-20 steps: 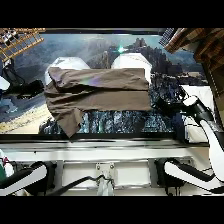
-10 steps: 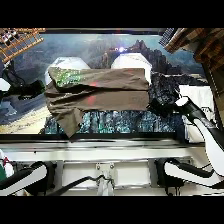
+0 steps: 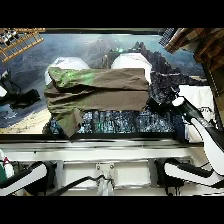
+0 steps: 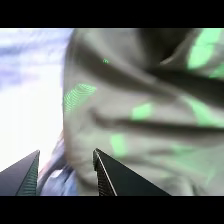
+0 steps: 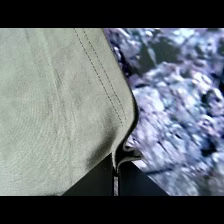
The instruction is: Fold the clothes and pants, and hang the long-sleeved shirts on hangers.
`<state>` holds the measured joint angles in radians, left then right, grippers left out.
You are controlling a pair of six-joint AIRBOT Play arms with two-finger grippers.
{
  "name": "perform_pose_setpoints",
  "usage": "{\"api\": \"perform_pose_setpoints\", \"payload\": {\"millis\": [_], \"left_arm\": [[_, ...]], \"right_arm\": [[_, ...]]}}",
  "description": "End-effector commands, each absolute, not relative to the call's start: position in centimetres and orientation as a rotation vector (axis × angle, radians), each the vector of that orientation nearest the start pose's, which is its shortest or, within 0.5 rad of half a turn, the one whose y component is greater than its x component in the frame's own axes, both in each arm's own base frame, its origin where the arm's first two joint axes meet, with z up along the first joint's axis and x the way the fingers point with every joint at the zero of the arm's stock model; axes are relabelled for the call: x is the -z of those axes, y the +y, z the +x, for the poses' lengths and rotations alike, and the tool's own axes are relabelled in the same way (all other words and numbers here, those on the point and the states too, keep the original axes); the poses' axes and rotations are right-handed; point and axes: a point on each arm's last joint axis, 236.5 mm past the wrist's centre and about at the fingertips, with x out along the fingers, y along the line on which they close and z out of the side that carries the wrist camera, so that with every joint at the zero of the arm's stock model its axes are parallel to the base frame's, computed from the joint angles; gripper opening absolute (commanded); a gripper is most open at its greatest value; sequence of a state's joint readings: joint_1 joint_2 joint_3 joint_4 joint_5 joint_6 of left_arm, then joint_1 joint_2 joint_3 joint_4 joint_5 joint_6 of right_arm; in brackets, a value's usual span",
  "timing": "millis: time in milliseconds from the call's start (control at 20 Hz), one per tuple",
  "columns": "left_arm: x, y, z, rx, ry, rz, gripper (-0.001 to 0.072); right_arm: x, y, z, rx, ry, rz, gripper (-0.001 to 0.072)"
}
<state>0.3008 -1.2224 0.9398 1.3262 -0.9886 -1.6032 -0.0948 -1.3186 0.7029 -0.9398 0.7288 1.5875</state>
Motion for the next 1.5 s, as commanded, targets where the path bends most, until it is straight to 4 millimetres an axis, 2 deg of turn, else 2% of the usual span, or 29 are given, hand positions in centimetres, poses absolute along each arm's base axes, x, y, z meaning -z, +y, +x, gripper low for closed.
{"api": "perform_pose_setpoints", "payload": {"millis": [0,100,300,500,750,1000,1100,1150,1250,1300,1450], "left_arm": [[5.8,3.6,33.9,-0.106,1.265,-0.555,0.0372],[6.6,1.3,33.9,-0.04,1.242,-0.646,0.0372],[7.9,1.8,33.4,-0.064,1.243,-0.631,0.0372],[8.8,0.9,33.1,-0.044,1.279,-0.636,0.0353],[10.1,0.9,32.3,-0.038,1.333,-0.618,0.0353],[11.1,-1.8,31.3,0.055,1.402,-0.558,0.035],[11.2,-3.0,31.4,0.083,1.411,-0.549,0.0328],[11.1,-3.6,31.6,0.097,1.403,-0.541,0.0289],[11.1,-4.2,32.1,0.11,1.387,-0.519,0.0161],[11.1,-4.3,32.1,0.112,1.386,-0.515,0.0004],[10.7,-3.6,31.2,0.111,1.409,-0.497,0.0005]], "right_arm": [[10.6,6.0,35.1,0.039,1.265,0.738,0.0028],[10.6,6.1,35.0,0.035,1.267,0.735,0.0028],[10.6,6.2,34.8,0.029,1.278,0.733,0.0028],[10.6,6.2,34.8,0.028,1.278,0.732,0.0028],[10.6,6.3,34.7,0.022,1.279,0.726,0.0028],[10.5,6.2,34.9,0.024,1.272,0.73,0.0028],[10.5,6.3,34.8,0.023,1.275,0.73,0.0028],[10.5,6.3,34.8,0.023,1.275,0.731,0.0028],[10.5,6.3,34.8,0.022,1.278,0.731,0.0028],[10.5,6.4,34.7,0.019,1.283,0.732,0.0028],[10.2,6.6,34.1,0.004,1.302,0.719,0.0027]]}}
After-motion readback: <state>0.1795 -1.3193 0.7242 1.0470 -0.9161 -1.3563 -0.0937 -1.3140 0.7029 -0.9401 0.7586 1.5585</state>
